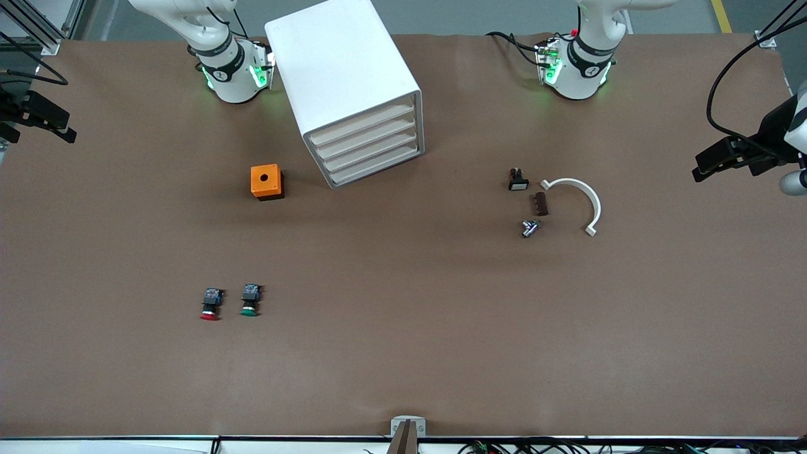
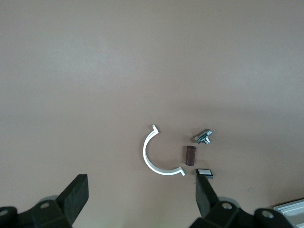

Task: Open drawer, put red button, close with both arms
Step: 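Move the left gripper toward the white drawer cabinet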

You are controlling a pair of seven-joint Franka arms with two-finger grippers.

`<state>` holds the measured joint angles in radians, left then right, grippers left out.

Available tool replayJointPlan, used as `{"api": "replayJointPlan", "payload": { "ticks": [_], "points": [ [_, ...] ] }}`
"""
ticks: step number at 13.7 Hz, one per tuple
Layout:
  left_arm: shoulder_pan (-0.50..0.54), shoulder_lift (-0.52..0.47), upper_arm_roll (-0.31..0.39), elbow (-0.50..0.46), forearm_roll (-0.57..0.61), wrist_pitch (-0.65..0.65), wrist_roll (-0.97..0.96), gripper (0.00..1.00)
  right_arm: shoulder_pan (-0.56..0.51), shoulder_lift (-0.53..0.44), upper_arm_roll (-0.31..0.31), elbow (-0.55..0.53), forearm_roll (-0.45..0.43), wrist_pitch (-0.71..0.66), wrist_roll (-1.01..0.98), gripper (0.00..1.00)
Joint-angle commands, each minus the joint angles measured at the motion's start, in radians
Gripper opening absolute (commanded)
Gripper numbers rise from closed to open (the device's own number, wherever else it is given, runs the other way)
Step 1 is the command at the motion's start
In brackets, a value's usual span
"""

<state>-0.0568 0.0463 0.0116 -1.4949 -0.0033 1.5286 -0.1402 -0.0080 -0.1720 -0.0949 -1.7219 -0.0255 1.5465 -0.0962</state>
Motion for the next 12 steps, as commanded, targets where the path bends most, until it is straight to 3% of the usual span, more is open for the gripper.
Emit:
{"api": "replayJointPlan", "payload": {
  "ticks": [1,7,12],
  "points": [
    [-0.003,0.012,-0.001,0.025,0.017,-0.015,-0.001,0.99,0.002,-0.012,0.004,0.001,-0.022,0.000,0.003,1.00],
    [-0.006,0.013,-0.001,0.025,-0.007,-0.018,-0.006,0.99,-0.001,-0.014,0.001,-0.002,0.008,0.003,0.045,1.00],
    [-0.003,0.017,-0.001,0.021,-0.245,-0.094,-0.009,0.99,-0.003,-0.014,0.000,-0.004,0.038,0.003,0.053,1.00]
  ]
}}
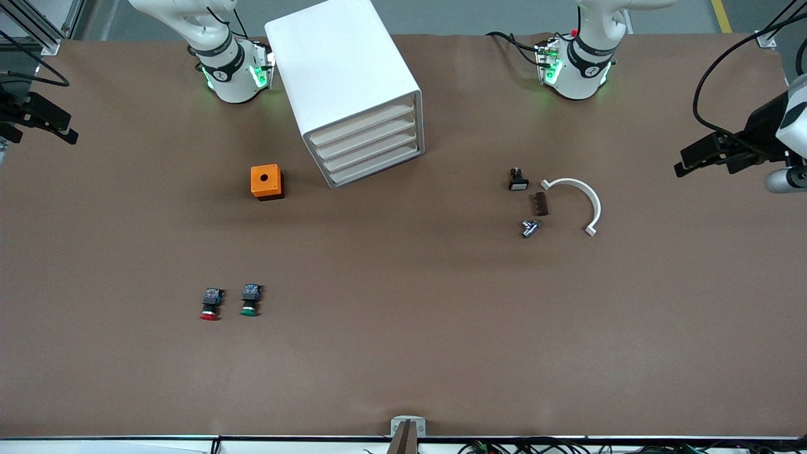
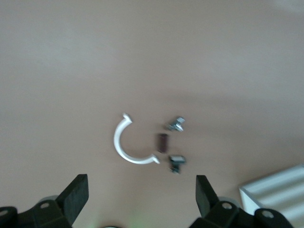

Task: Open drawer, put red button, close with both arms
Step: 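Move the left gripper toward the white drawer cabinet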

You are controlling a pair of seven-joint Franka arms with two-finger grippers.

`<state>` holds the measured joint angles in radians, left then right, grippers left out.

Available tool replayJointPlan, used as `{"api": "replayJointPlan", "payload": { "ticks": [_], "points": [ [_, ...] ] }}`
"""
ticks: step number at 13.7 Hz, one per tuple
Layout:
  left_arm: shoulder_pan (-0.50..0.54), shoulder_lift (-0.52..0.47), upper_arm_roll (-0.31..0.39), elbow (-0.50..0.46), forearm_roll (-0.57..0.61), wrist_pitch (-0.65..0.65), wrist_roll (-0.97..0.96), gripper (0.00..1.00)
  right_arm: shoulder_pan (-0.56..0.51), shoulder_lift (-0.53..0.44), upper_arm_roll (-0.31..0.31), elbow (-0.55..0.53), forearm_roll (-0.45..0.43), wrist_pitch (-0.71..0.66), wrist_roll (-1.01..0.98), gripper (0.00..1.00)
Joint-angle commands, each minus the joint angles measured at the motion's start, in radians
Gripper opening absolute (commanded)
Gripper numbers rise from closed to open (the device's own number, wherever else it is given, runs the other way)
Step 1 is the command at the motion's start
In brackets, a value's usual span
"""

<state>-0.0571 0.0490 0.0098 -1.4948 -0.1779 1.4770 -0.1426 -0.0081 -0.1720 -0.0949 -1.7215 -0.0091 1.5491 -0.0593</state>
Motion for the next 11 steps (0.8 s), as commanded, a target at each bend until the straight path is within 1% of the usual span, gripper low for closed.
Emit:
{"api": "replayJointPlan", "payload": {
  "ticks": [1,3,4,7,8,9,11],
  "points": [
    [-0.006,0.023,0.001,0.024,-0.115,-0.067,-0.006,0.99,-0.003,-0.014,-0.002,-0.004,0.021,0.000,0.012,1.00],
    [-0.012,0.040,-0.001,0.018,-0.228,-0.086,-0.043,0.99,-0.003,-0.014,-0.002,-0.004,0.021,0.000,0.006,1.00],
    [-0.030,0.064,-0.001,0.019,-0.291,-0.102,-0.092,0.99,-0.003,-0.014,-0.002,-0.004,0.021,0.000,0.004,1.00],
    [-0.036,0.143,-0.004,0.019,-0.524,-0.123,-0.312,0.99,-0.003,-0.014,-0.002,-0.004,0.021,0.000,0.006,1.00],
    [-0.038,0.165,-0.004,0.021,-0.585,-0.132,-0.362,0.99,-0.003,-0.012,-0.002,0.000,0.021,-0.001,0.006,1.00],
    [-0.056,0.176,-0.008,0.021,-0.630,-0.132,-0.405,0.99,-0.001,-0.012,-0.002,0.000,0.021,-0.006,0.006,1.00],
    [-0.110,0.213,-0.013,0.025,-0.652,-0.130,-0.500,0.99,0.000,-0.009,0.000,0.002,0.021,-0.010,0.018,1.00]
  ]
}}
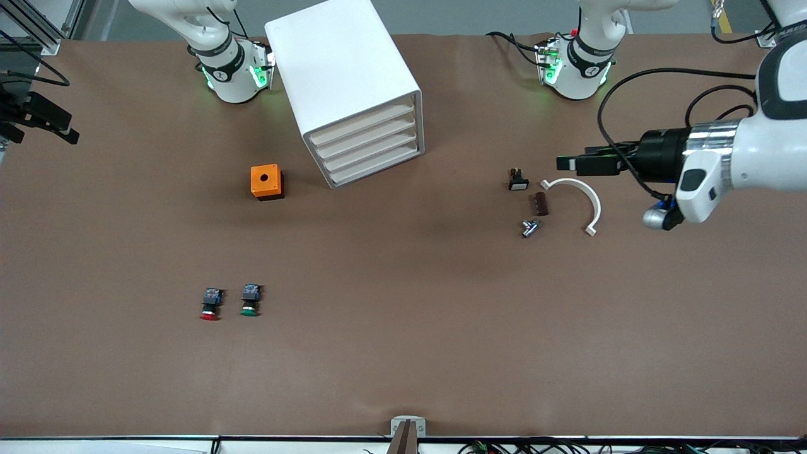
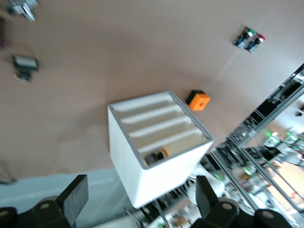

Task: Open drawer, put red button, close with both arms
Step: 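Reach the left gripper to the drawer while the right gripper reaches the buttons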

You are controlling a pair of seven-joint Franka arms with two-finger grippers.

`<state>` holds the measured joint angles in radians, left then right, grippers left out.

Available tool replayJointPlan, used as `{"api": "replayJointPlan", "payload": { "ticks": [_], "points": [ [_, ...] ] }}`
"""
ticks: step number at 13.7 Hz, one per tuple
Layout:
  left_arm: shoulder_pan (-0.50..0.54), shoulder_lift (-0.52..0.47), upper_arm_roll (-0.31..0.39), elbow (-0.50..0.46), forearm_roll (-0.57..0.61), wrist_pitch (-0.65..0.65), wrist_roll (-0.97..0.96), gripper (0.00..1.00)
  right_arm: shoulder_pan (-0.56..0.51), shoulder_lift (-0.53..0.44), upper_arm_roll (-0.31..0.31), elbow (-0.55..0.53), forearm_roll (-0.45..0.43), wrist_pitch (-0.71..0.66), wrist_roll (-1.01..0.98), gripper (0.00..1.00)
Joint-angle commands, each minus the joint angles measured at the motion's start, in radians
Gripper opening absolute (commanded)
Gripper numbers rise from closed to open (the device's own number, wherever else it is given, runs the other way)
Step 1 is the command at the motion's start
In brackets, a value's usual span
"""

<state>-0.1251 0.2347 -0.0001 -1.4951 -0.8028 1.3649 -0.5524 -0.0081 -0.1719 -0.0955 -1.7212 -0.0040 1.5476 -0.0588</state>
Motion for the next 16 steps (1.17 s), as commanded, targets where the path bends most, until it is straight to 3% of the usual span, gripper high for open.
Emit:
{"api": "replayJointPlan", "payload": {
  "ticks": [1,3,7,12,14,16],
  "points": [
    [-0.074,0.047,-0.005,0.026,-0.027,-0.018,-0.128,0.99,-0.003,-0.005,0.000,0.002,0.018,-0.009,0.016,1.00],
    [-0.166,0.096,0.000,0.027,-0.012,-0.010,-0.213,0.99,0.002,0.040,-0.001,0.020,0.016,-0.011,0.007,1.00],
    [-0.244,0.179,-0.001,0.033,-0.010,0.052,-0.435,0.99,0.004,0.205,0.002,0.080,0.002,0.011,0.004,1.00],
    [-0.304,0.350,-0.003,0.150,-0.015,0.091,-0.783,0.99,-0.003,0.402,0.000,0.175,0.007,0.026,0.008,1.00],
    [-0.343,0.385,-0.001,0.150,-0.013,0.135,-0.900,0.99,0.003,0.445,0.002,0.146,0.036,0.145,0.019,1.00],
    [-0.369,0.428,-0.001,0.151,-0.016,0.148,-1.013,0.99,0.002,0.498,0.002,0.108,0.141,0.248,0.020,1.00]
  ]
}}
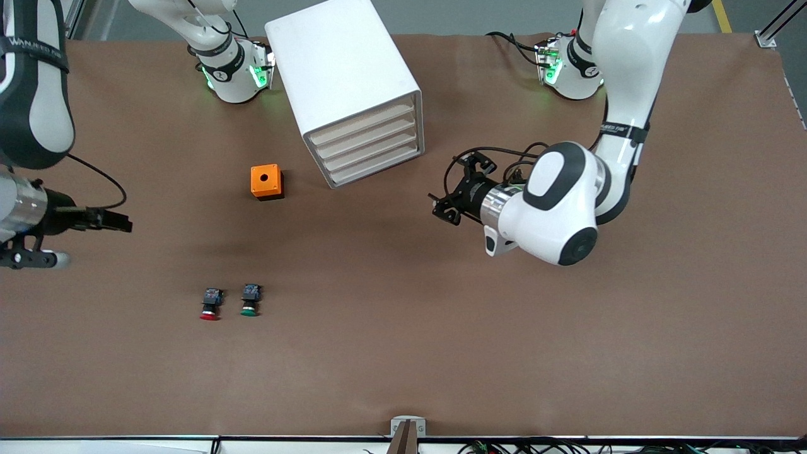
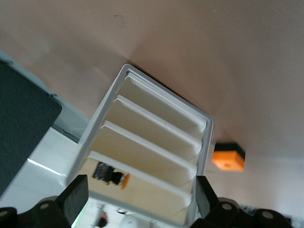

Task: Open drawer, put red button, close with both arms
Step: 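Reach the left gripper to the drawer while the right gripper reaches the buttons, then grasp the drawer front with the left gripper while the right grasps the red button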

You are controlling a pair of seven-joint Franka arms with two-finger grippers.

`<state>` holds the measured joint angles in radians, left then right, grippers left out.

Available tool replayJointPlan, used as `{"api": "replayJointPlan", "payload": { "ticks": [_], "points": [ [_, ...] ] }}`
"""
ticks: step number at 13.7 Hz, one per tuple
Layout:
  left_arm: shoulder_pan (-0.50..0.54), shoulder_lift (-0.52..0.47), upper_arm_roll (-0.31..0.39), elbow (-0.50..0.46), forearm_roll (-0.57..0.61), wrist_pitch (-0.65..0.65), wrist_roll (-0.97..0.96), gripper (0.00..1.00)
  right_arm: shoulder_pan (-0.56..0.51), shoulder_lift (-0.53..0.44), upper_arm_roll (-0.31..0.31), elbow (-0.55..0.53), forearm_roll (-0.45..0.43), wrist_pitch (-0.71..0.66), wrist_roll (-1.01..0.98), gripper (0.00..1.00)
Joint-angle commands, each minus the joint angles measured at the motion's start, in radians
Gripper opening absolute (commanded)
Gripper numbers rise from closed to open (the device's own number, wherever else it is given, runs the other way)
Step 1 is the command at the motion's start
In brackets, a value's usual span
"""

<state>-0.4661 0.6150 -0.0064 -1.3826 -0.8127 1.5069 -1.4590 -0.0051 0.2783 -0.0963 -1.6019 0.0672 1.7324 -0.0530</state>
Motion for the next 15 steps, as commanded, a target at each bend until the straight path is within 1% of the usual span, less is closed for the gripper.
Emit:
{"api": "replayJointPlan", "payload": {
  "ticks": [1,4,5,7,8,9,11,12,15],
  "points": [
    [-0.034,0.070,0.002,0.039,-0.008,0.006,-0.162,0.99,0.000,0.062,0.003,-0.033,0.097,0.125,0.021,1.00],
    [-0.071,0.126,0.002,0.045,-0.011,0.006,-0.309,0.99,0.048,0.110,0.003,-0.116,0.100,0.319,0.042,1.00],
    [-0.080,0.149,0.002,0.060,-0.013,0.006,-0.360,0.99,0.068,0.126,0.003,-0.130,0.099,0.369,0.074,1.00],
    [-0.095,0.190,0.000,0.074,-0.014,0.004,-0.505,0.99,0.086,0.186,0.001,-0.128,0.086,0.435,0.108,1.00],
    [-0.094,0.206,-0.009,0.074,-0.040,-0.011,-0.555,0.99,0.092,0.215,0.000,-0.128,0.080,0.470,0.108,1.00],
    [-0.095,0.219,-0.015,0.076,-0.092,-0.023,-0.572,0.99,0.099,0.238,0.000,-0.127,0.066,0.495,0.108,1.00],
    [-0.100,0.226,-0.020,0.079,-0.115,-0.054,-0.610,0.99,0.100,0.275,0.000,-0.128,0.056,0.541,0.108,1.00],
    [-0.098,0.235,-0.036,0.079,-0.129,-0.074,-0.651,0.99,0.100,0.291,0.000,-0.128,0.056,0.550,0.110,1.00],
    [-0.098,0.253,-0.043,0.074,-0.204,-0.094,-0.711,0.99,0.102,0.337,-0.002,-0.125,0.056,0.591,0.159,1.00]
  ]
}}
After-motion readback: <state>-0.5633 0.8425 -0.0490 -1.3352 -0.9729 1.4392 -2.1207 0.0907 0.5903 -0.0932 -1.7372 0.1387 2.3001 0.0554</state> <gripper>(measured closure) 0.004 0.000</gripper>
